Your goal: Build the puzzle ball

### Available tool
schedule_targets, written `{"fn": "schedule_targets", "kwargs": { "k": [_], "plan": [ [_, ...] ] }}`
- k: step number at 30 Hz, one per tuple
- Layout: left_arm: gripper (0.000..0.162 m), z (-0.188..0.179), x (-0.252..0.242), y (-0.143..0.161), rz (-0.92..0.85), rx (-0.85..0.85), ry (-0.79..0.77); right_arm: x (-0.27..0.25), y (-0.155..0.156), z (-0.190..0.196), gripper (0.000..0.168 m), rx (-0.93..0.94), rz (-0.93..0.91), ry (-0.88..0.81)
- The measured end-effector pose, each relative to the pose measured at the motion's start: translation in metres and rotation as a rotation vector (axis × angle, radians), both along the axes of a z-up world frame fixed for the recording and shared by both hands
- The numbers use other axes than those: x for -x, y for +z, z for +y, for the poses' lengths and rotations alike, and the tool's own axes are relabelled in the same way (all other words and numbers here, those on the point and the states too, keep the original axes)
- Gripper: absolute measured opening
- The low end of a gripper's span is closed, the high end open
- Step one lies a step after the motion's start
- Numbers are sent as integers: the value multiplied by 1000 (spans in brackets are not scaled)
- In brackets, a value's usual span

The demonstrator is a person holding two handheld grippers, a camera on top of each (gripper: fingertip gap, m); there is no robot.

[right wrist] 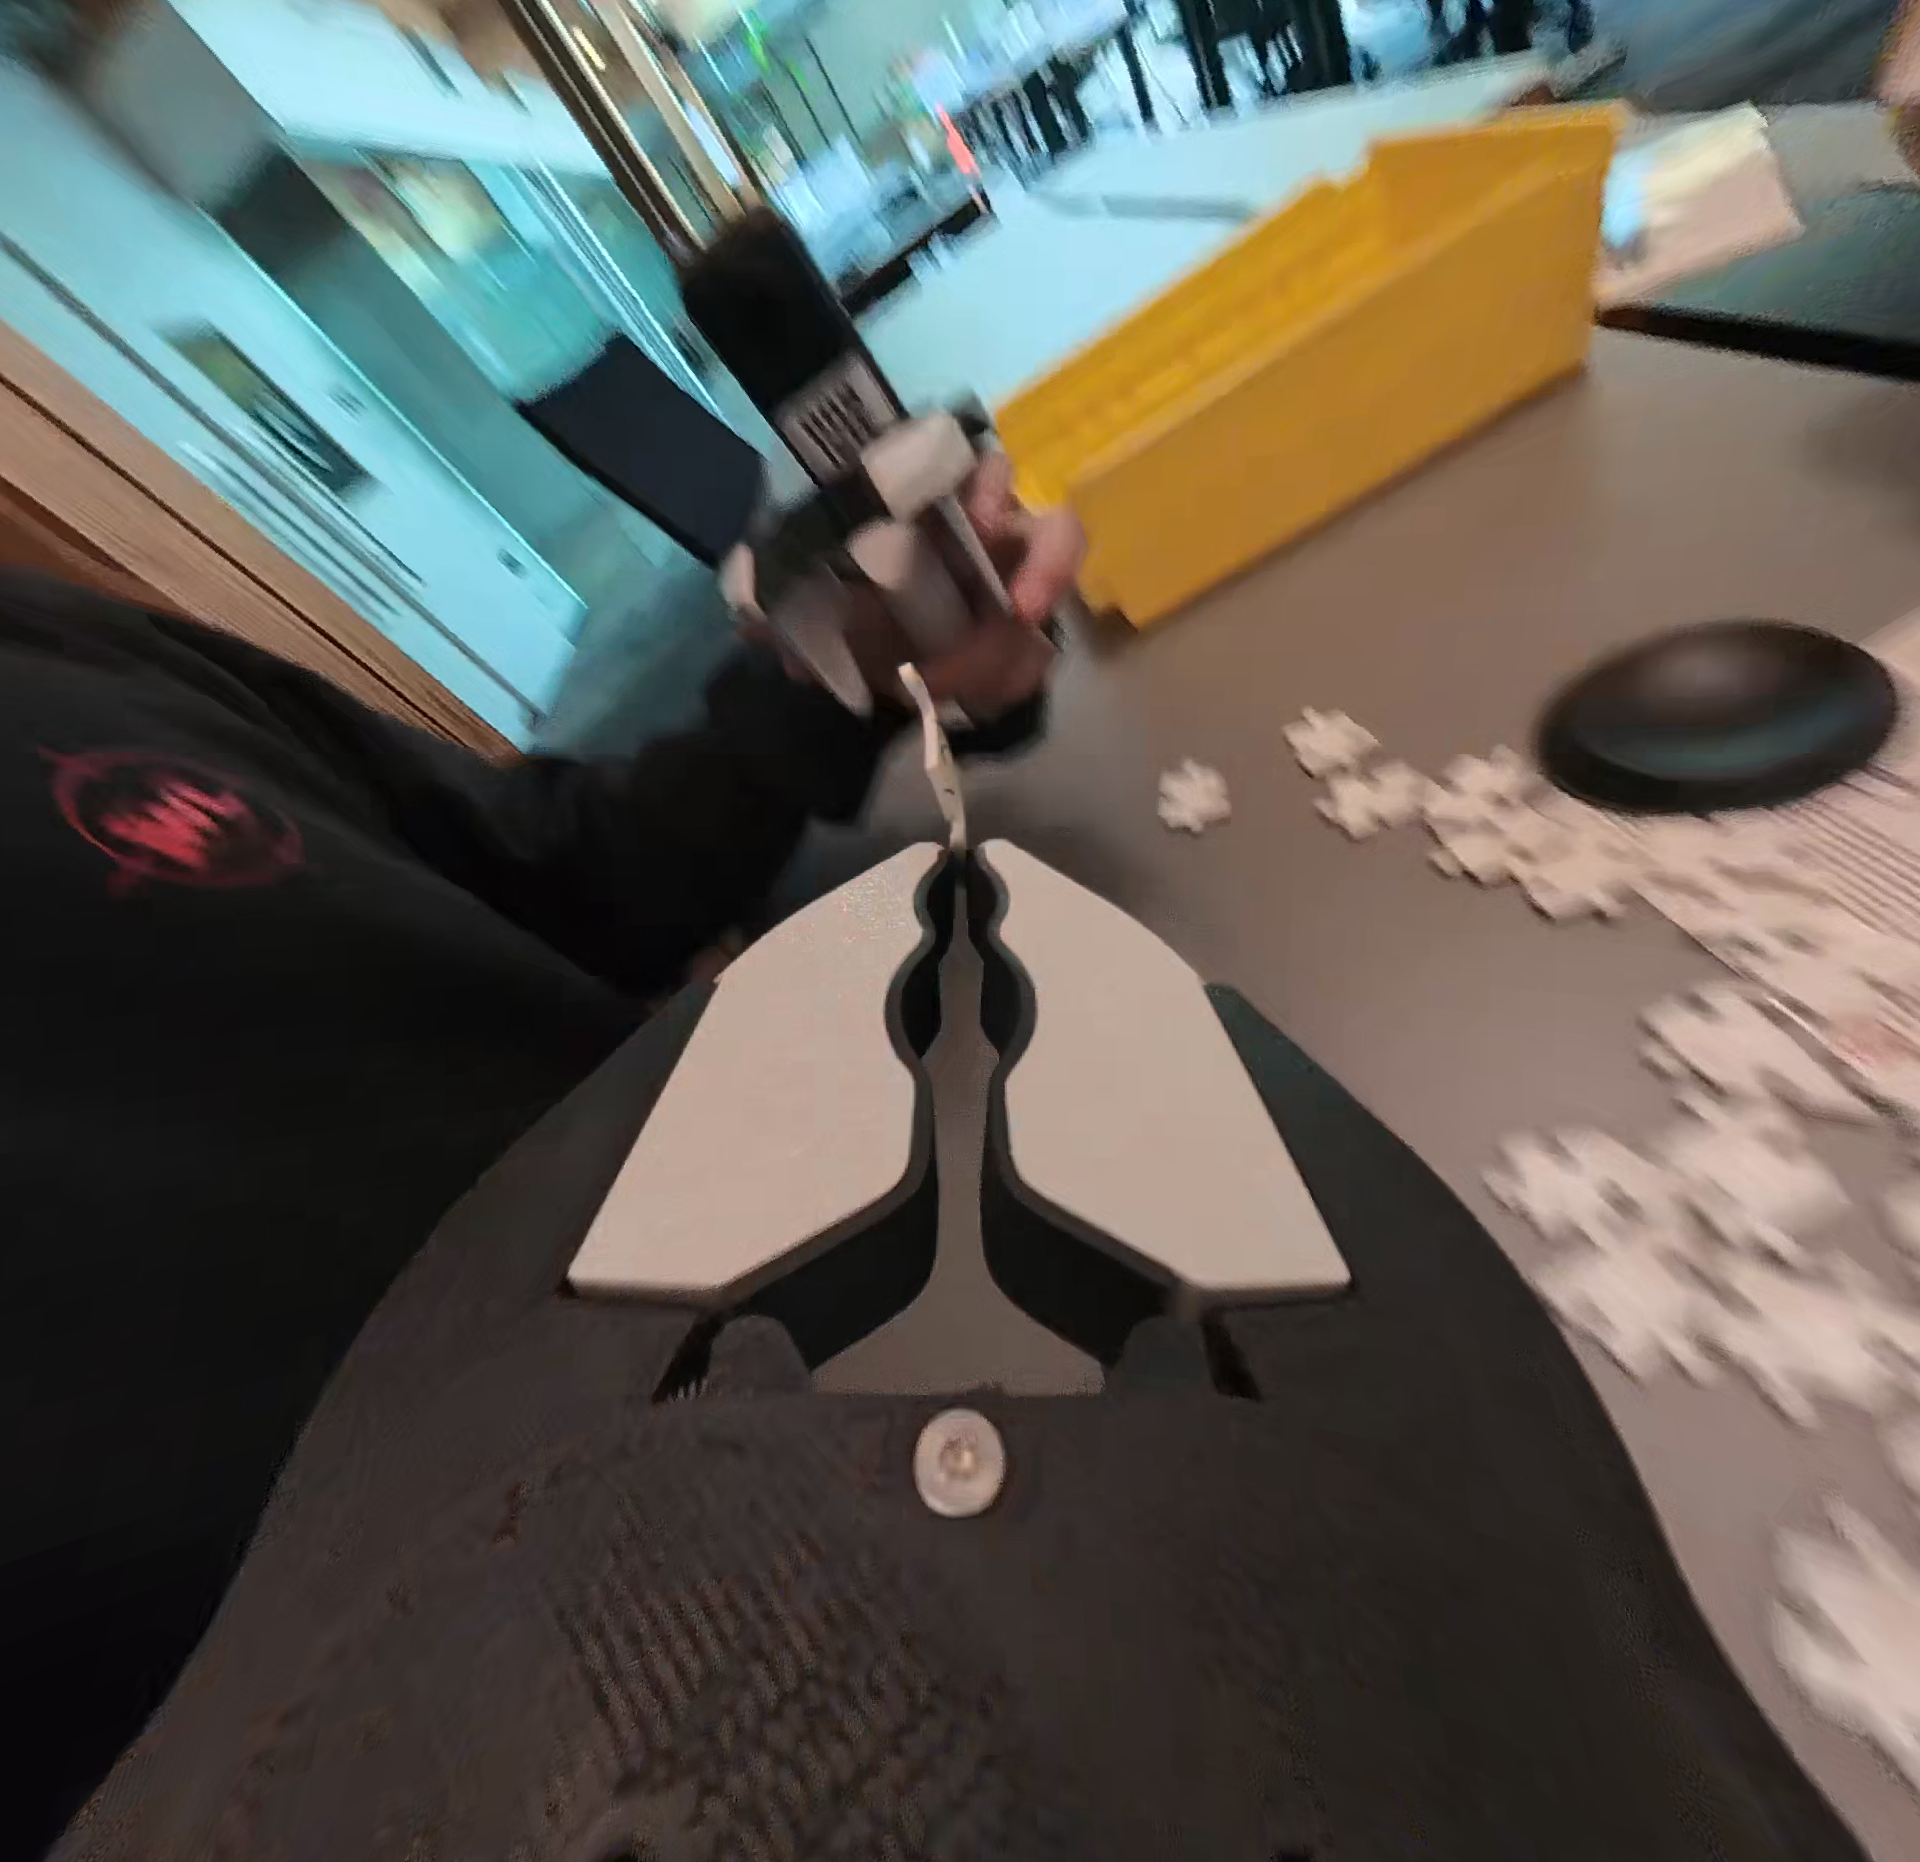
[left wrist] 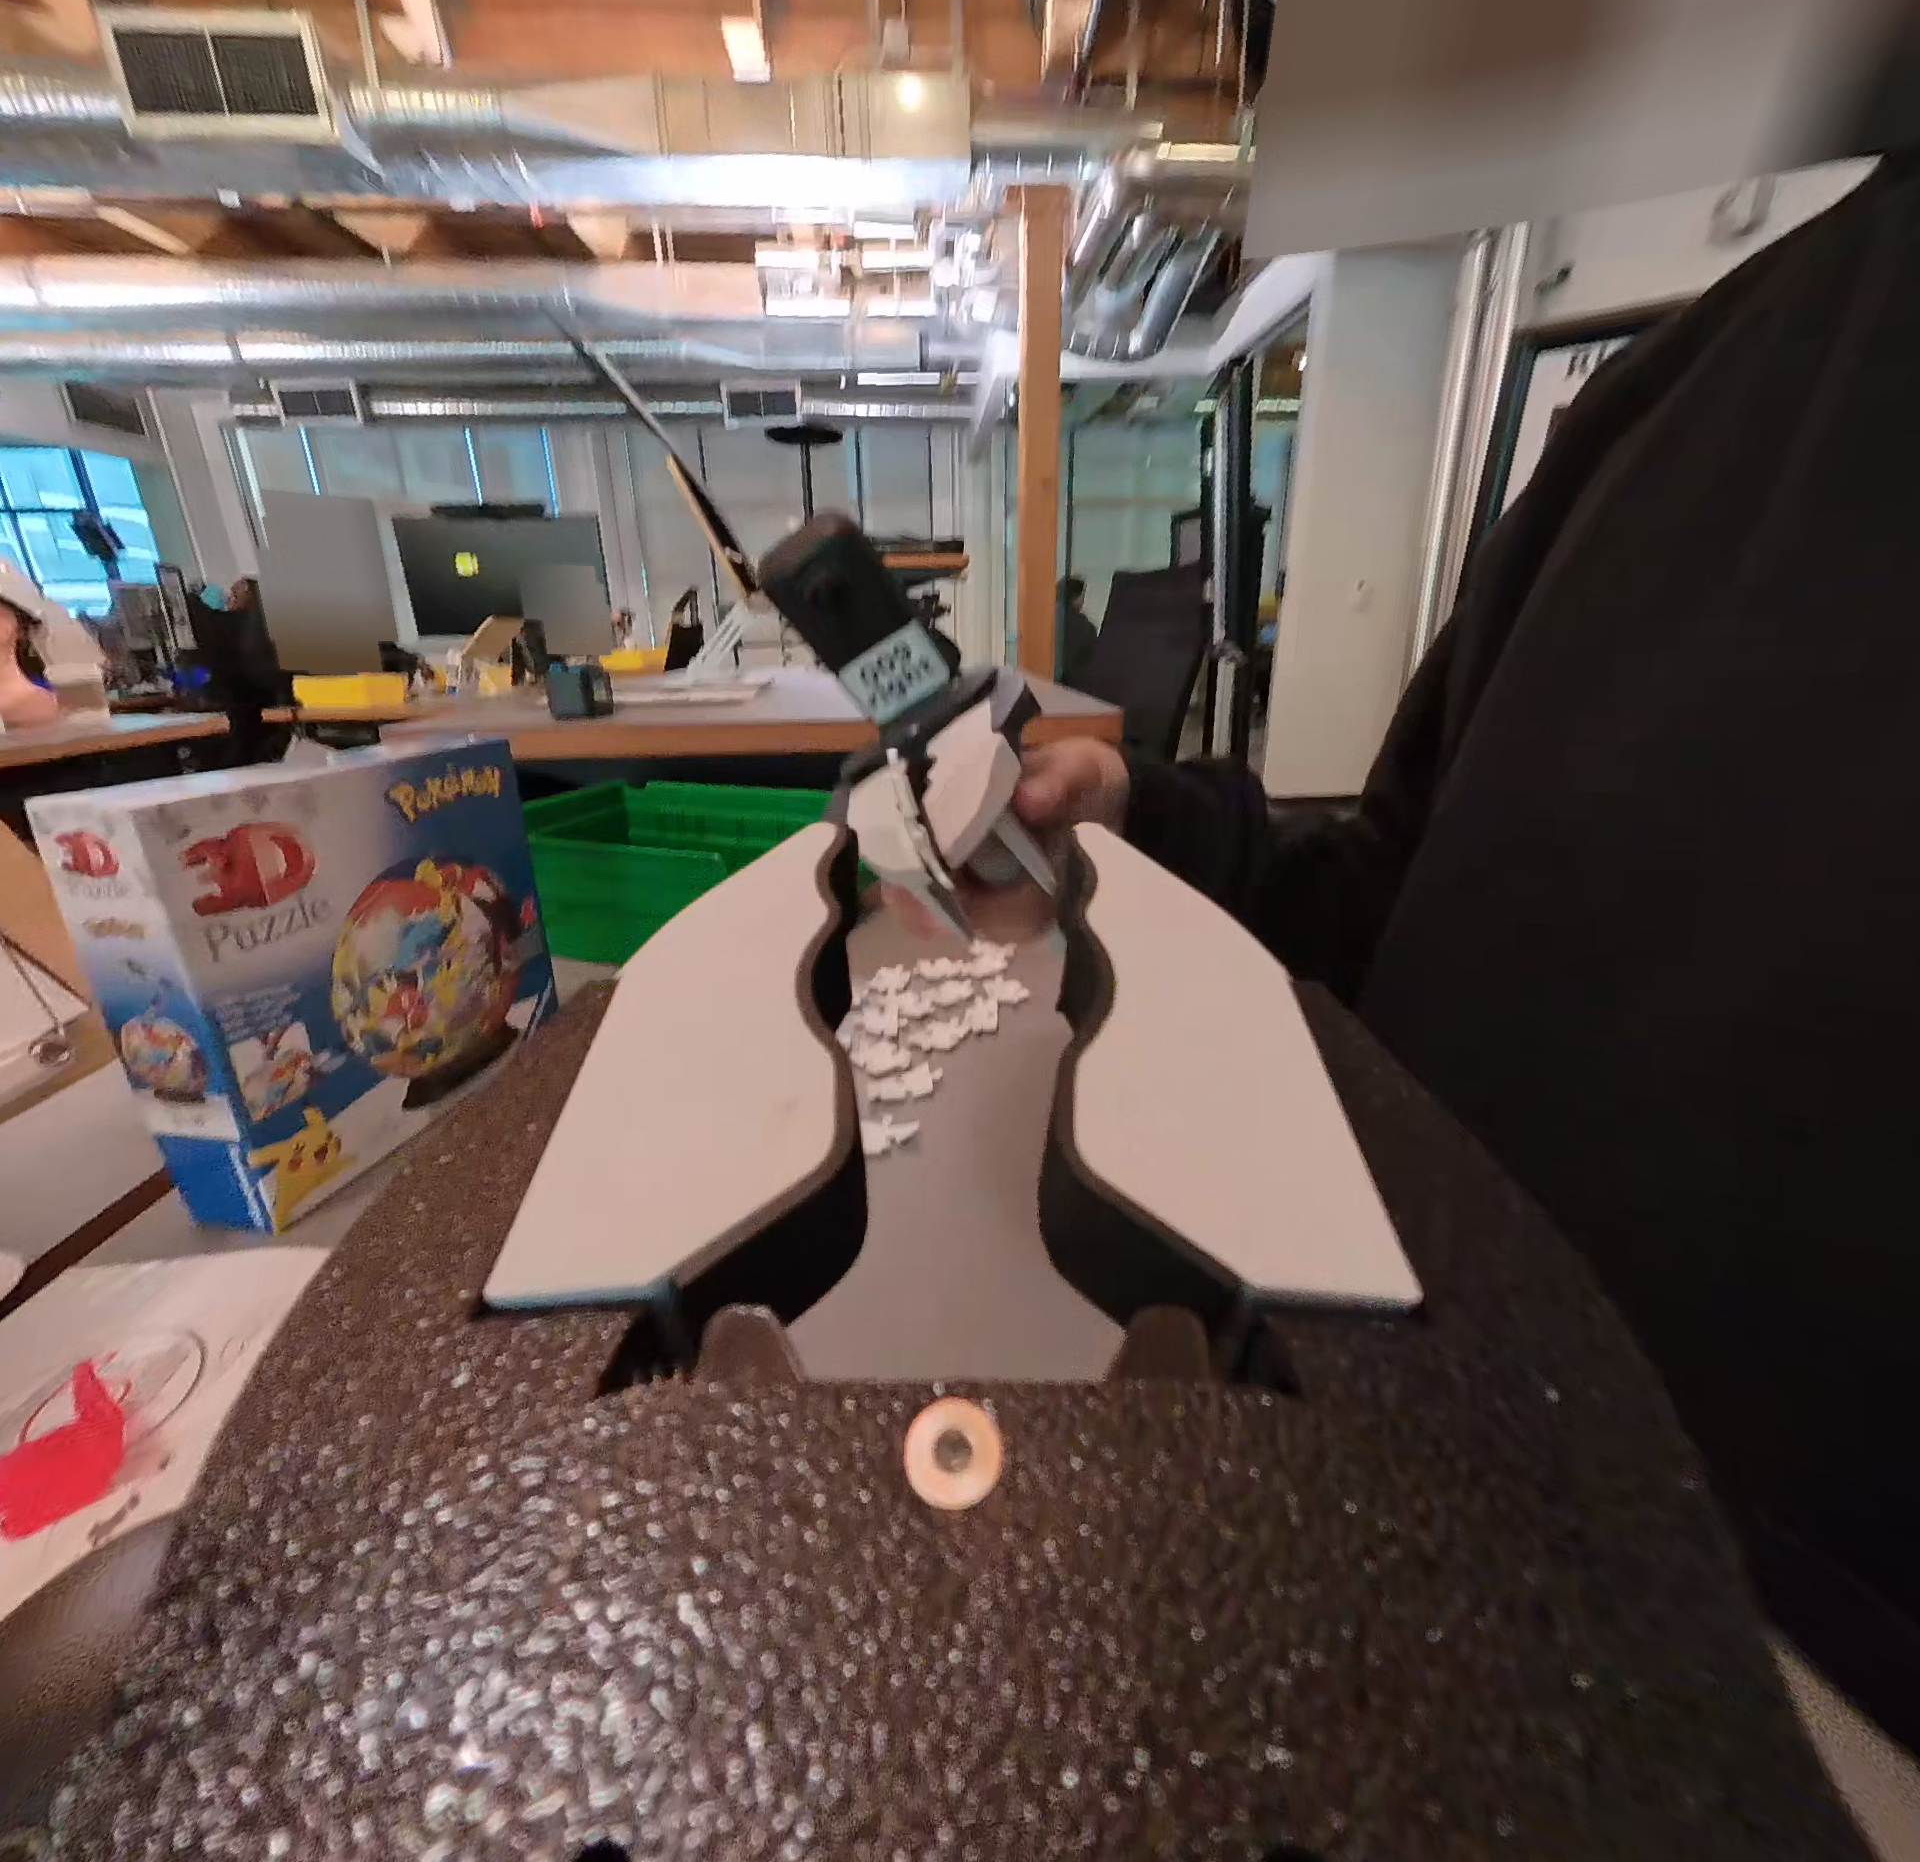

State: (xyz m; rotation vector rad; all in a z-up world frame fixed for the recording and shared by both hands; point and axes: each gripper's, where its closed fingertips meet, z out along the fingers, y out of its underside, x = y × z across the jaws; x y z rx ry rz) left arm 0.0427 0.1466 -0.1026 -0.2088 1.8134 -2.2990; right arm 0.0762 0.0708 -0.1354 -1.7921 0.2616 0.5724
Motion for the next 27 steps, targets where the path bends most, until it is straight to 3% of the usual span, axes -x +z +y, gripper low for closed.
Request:
{"fn": "schedule_targets", "kwargs": {
  "k": [5,10,17,27],
  "plan": [
    [35,-7,-5,-30,40,-129,53,-45,-44,-100,2,436,-149,-69],
    [33,-16,-8,-48,93,-139,46,-59,-79,-160,2,713,-172,7],
    [30,-23,-5,-64,122,-219,49,-65,-116,-176,2,874,-130,134],
    [29,-24,-1,-81,162,-271,64,-87,-130,-176,2,980,-102,189]
  ]
}}
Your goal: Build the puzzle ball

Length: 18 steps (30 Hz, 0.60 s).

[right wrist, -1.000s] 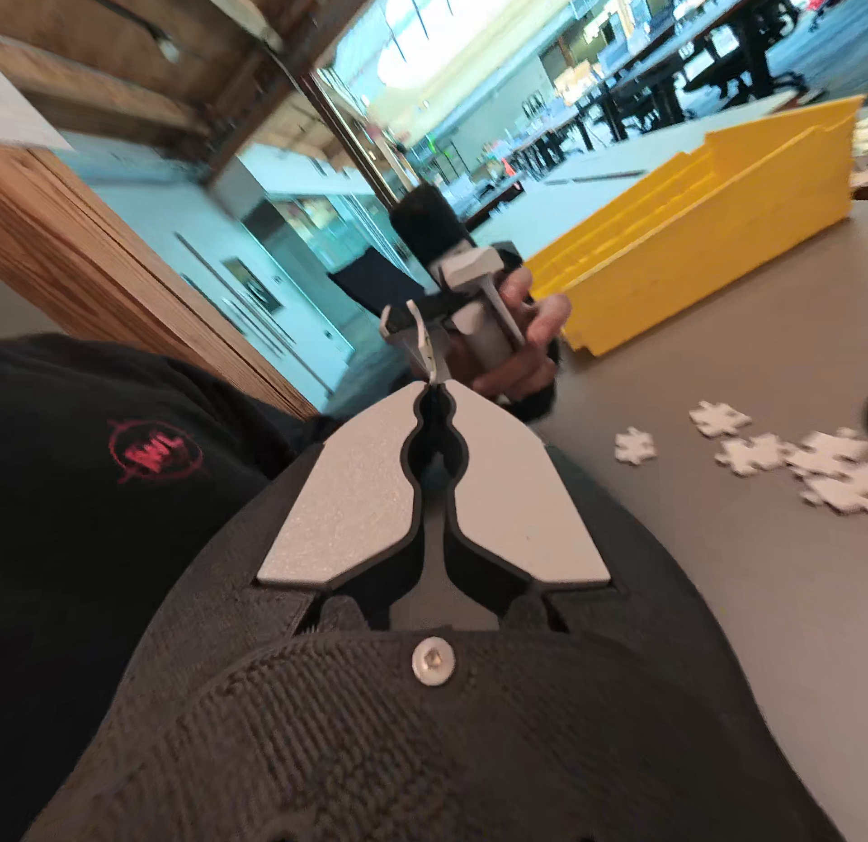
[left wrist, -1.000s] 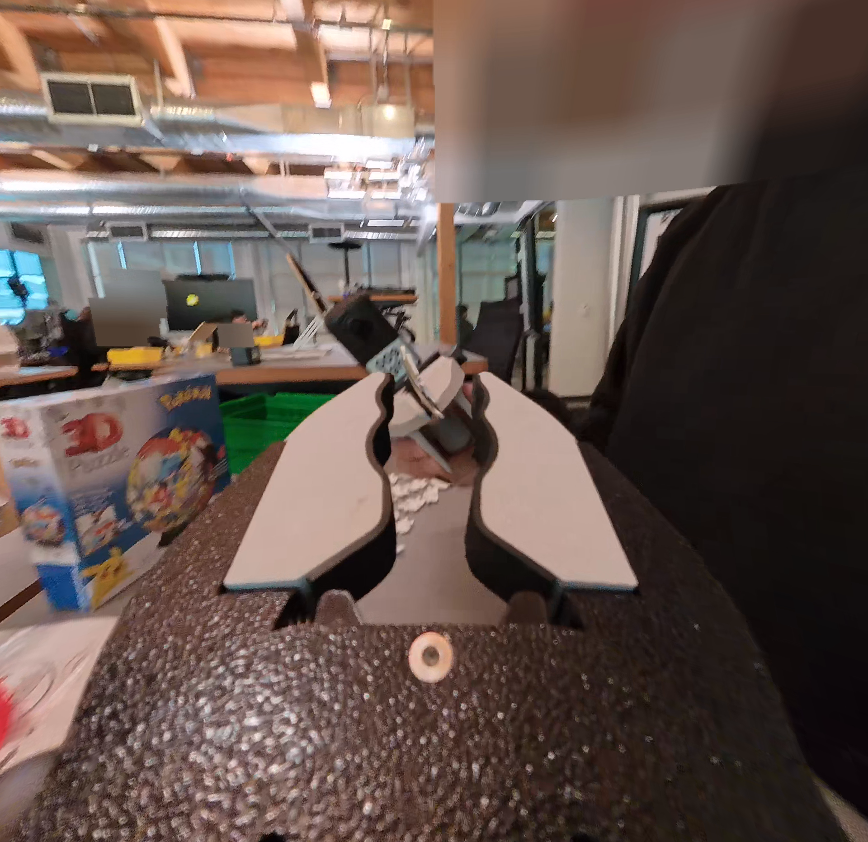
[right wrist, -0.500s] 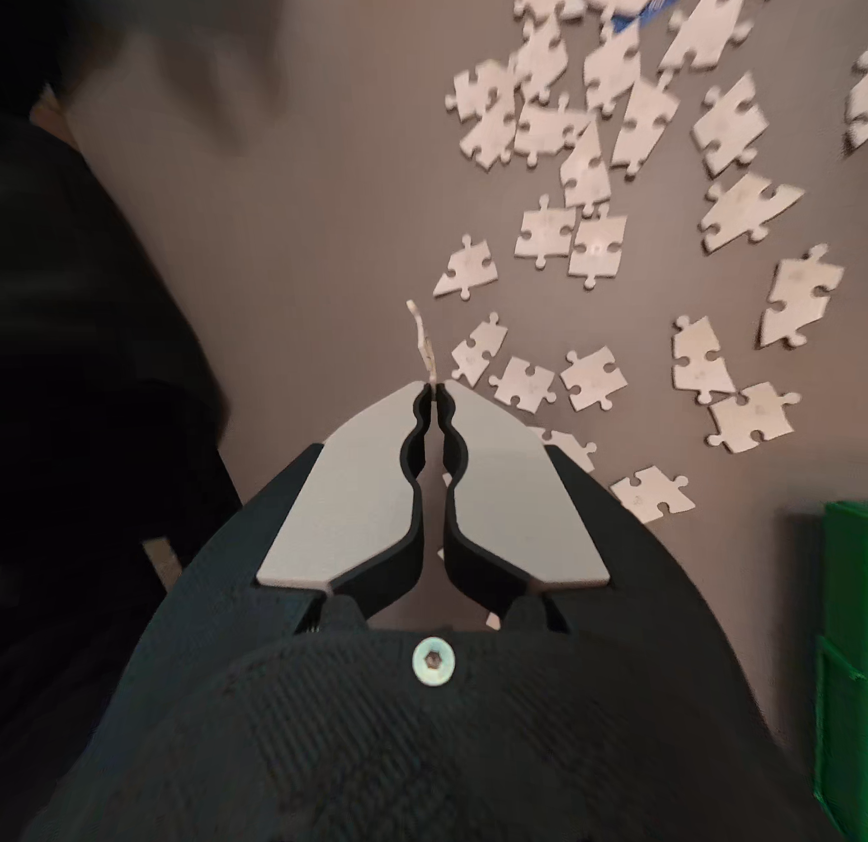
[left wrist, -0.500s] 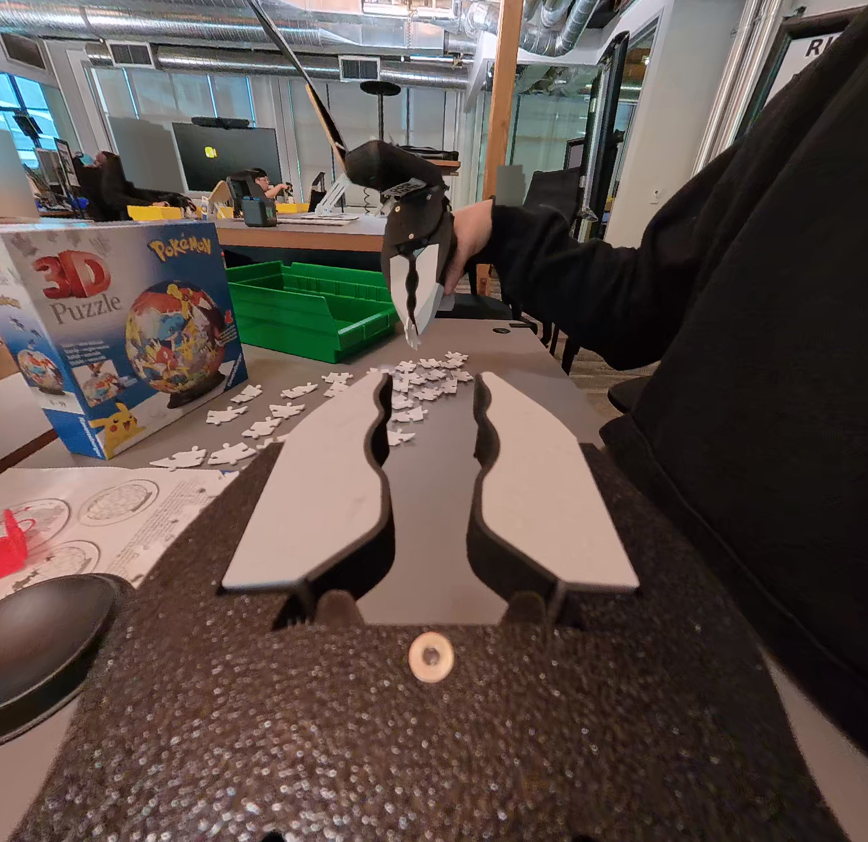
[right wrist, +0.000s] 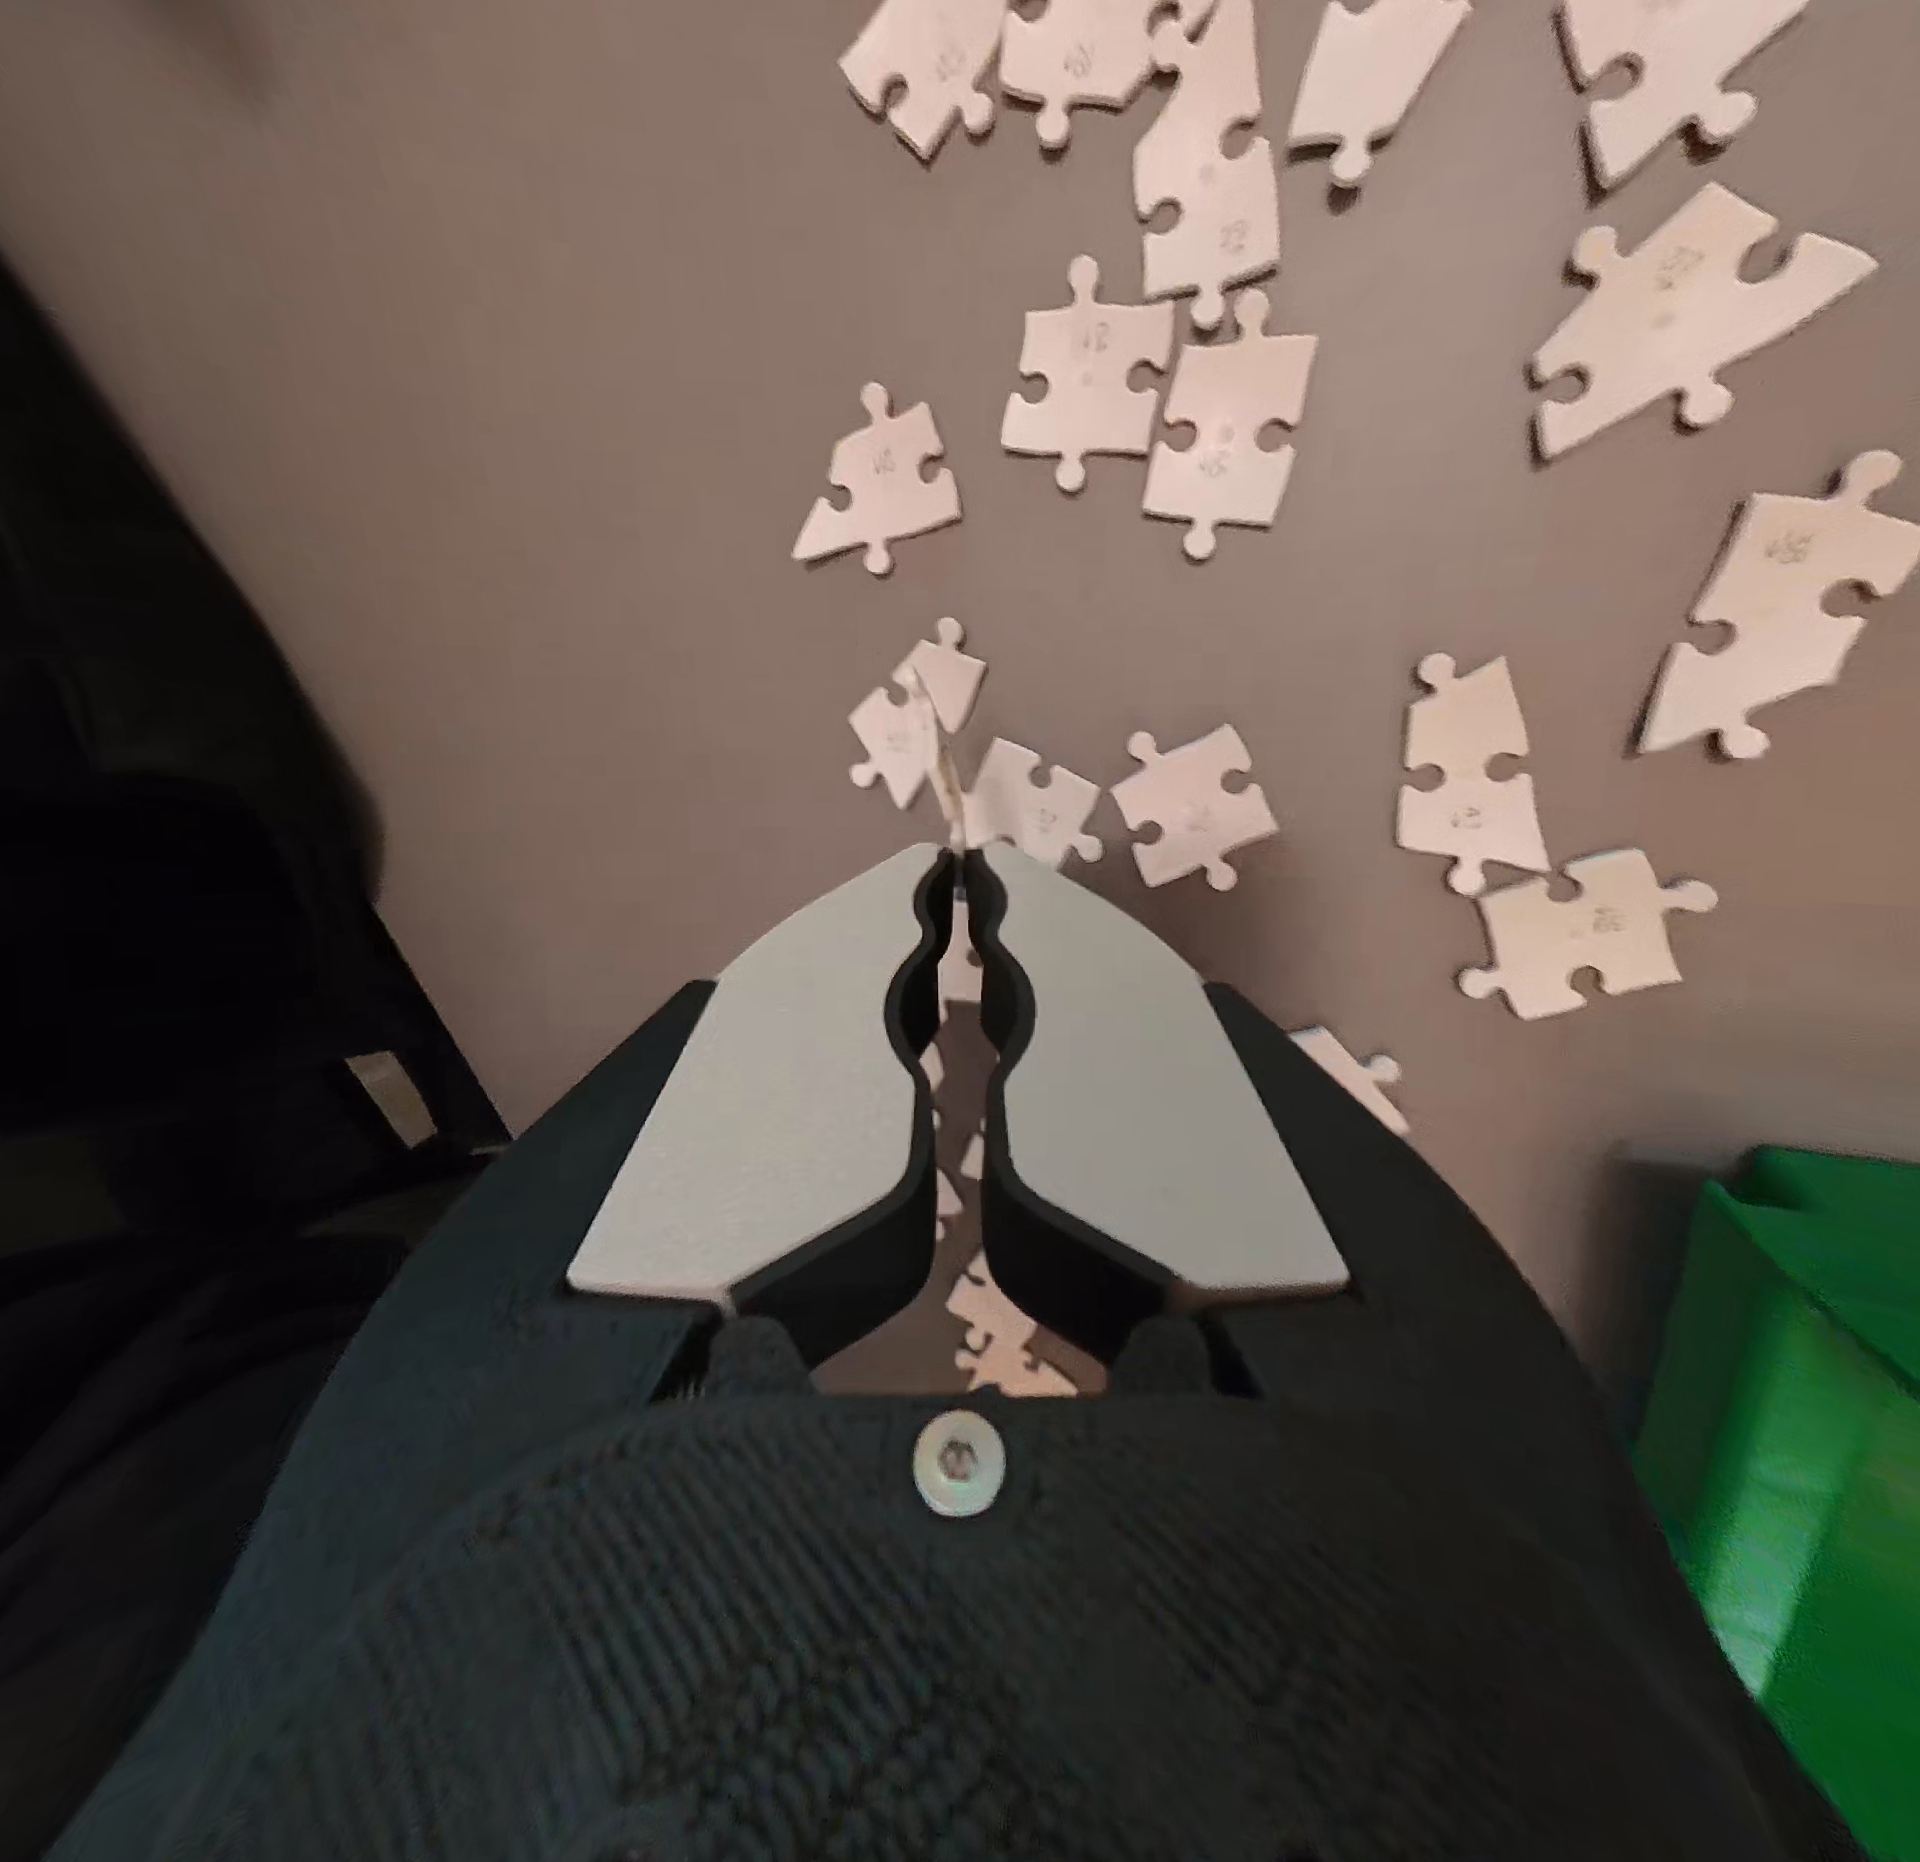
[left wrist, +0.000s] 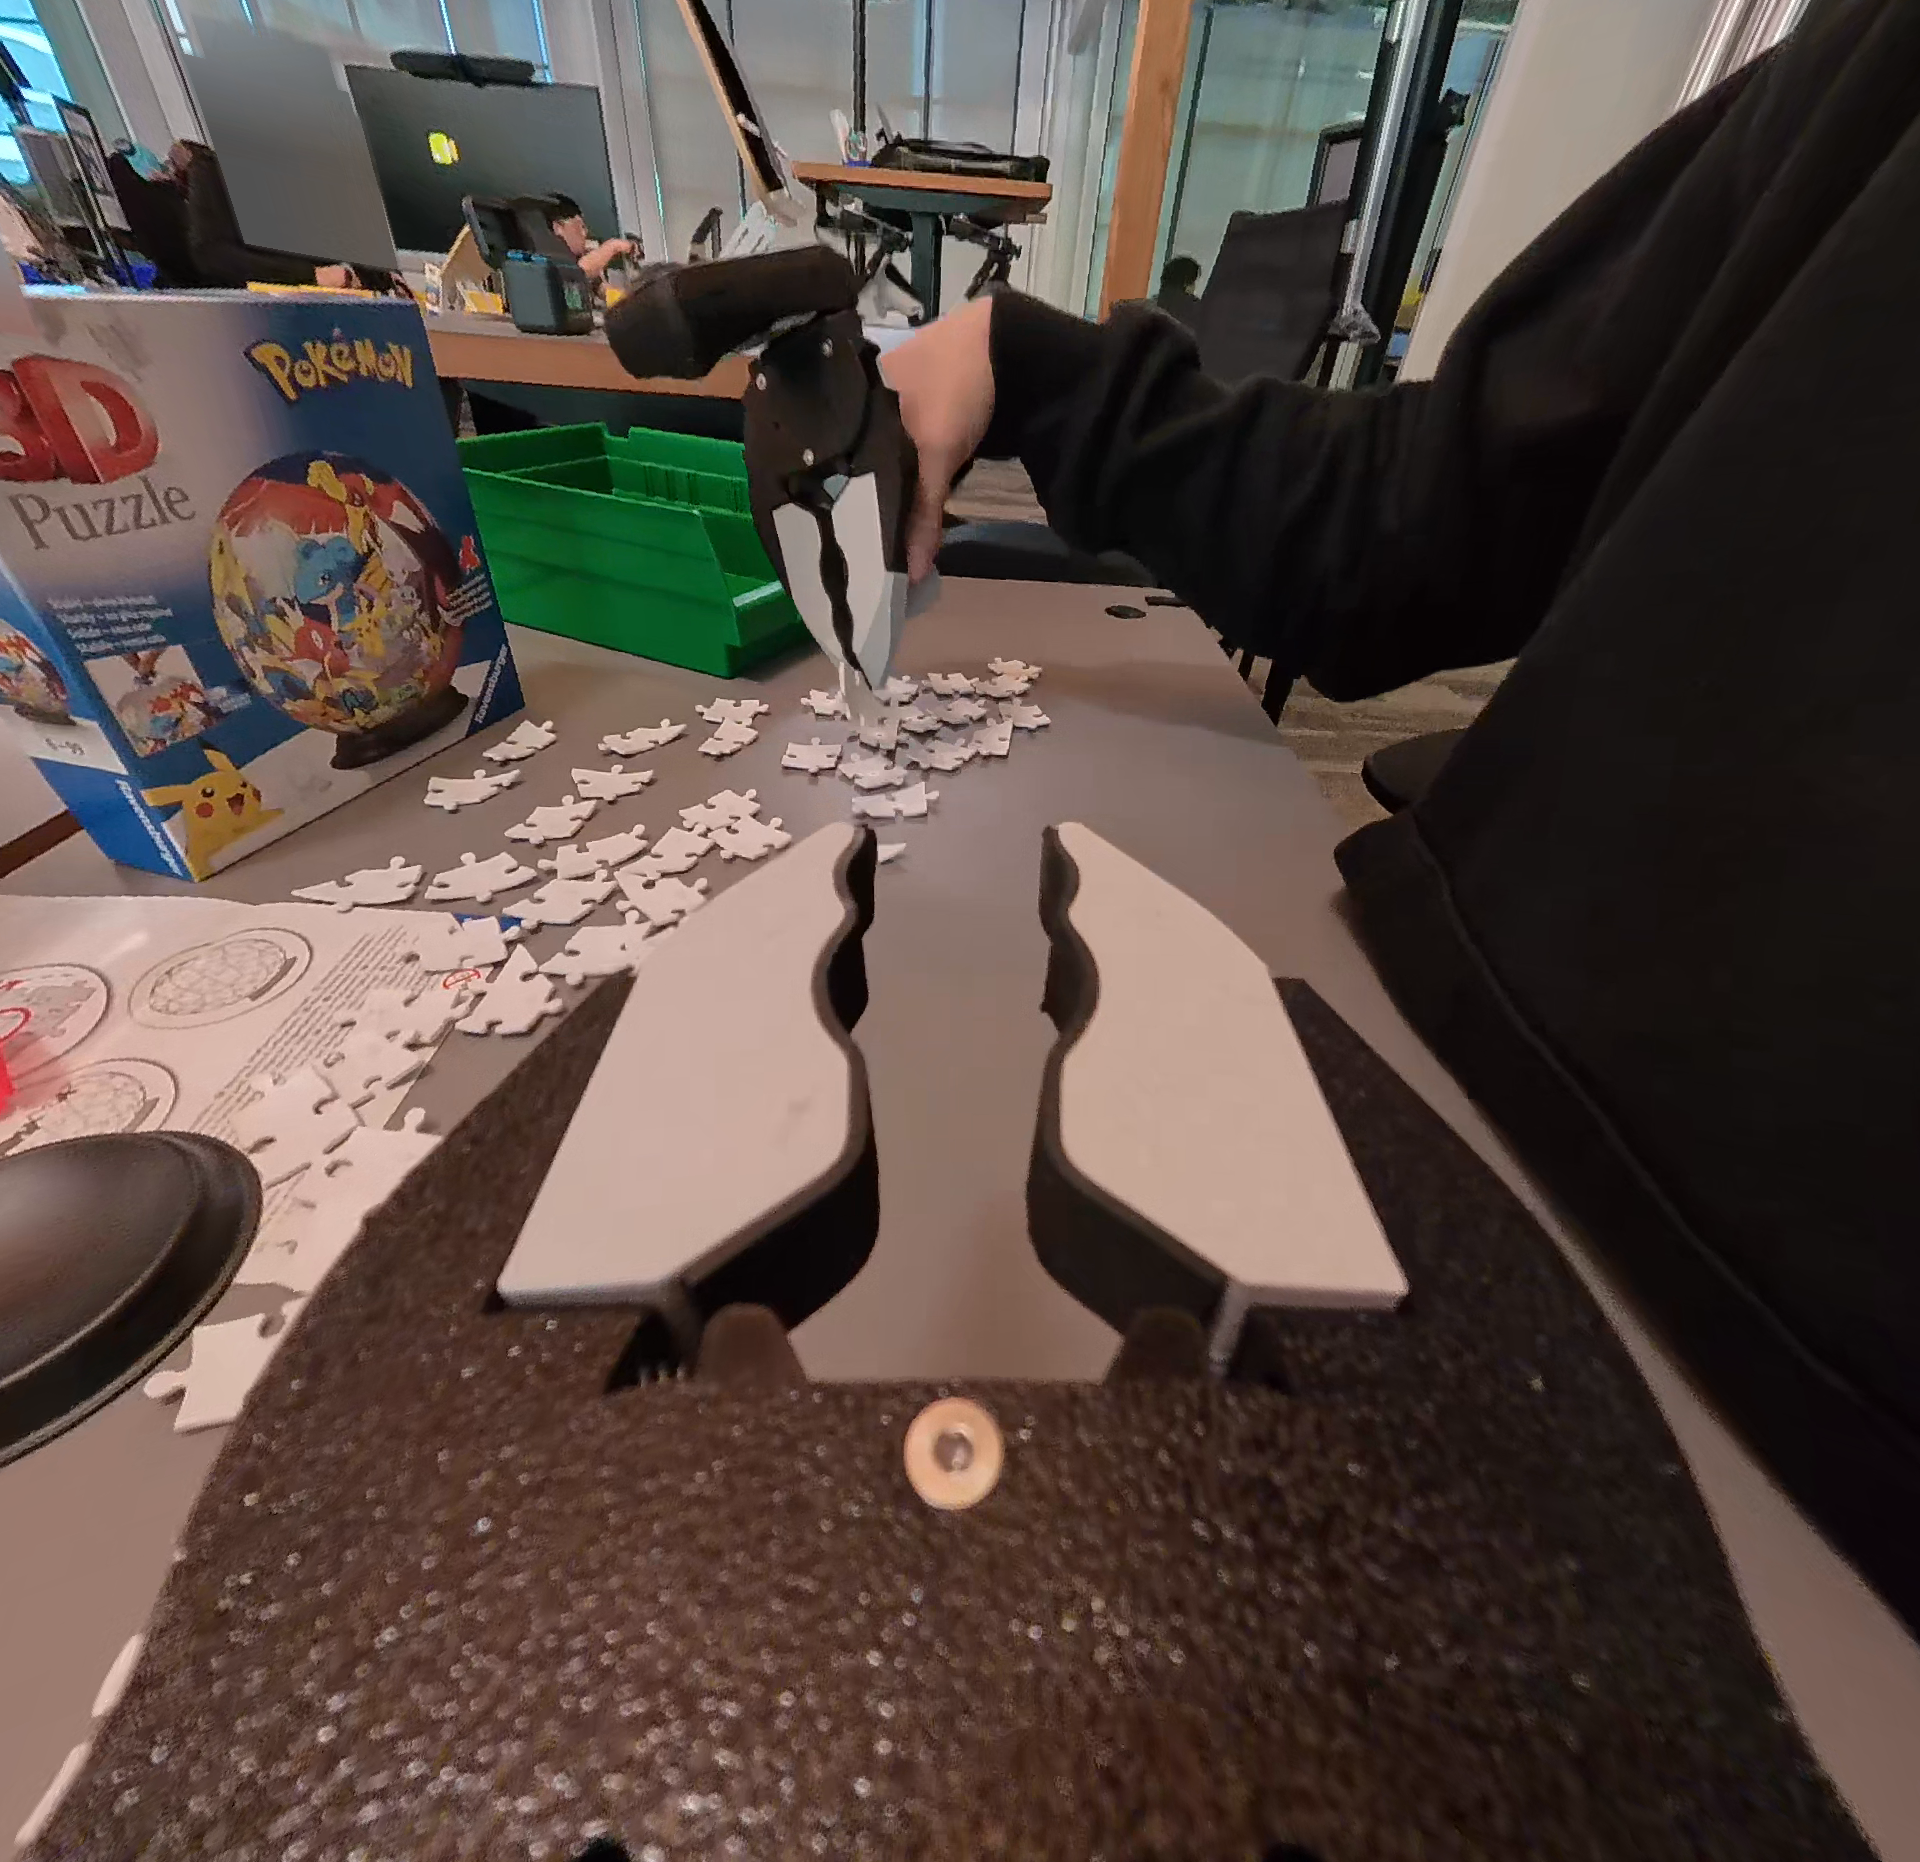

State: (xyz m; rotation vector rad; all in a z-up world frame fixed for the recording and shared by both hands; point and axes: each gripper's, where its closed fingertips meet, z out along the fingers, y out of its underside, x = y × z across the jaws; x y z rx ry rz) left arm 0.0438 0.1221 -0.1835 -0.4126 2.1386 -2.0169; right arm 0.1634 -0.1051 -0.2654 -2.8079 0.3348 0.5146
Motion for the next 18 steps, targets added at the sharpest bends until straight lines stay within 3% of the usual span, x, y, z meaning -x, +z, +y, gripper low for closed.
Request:
{"fn": "schedule_targets", "kwargs": {
  "k": [9,18],
  "plan": [
    [29,2,3,-11,19,-58,7,-45,11,-31,2,47,-107,-163],
    [29,2,1,-16,44,-56,-1,-64,21,-27,2,-28,-154,-267]
  ]
}}
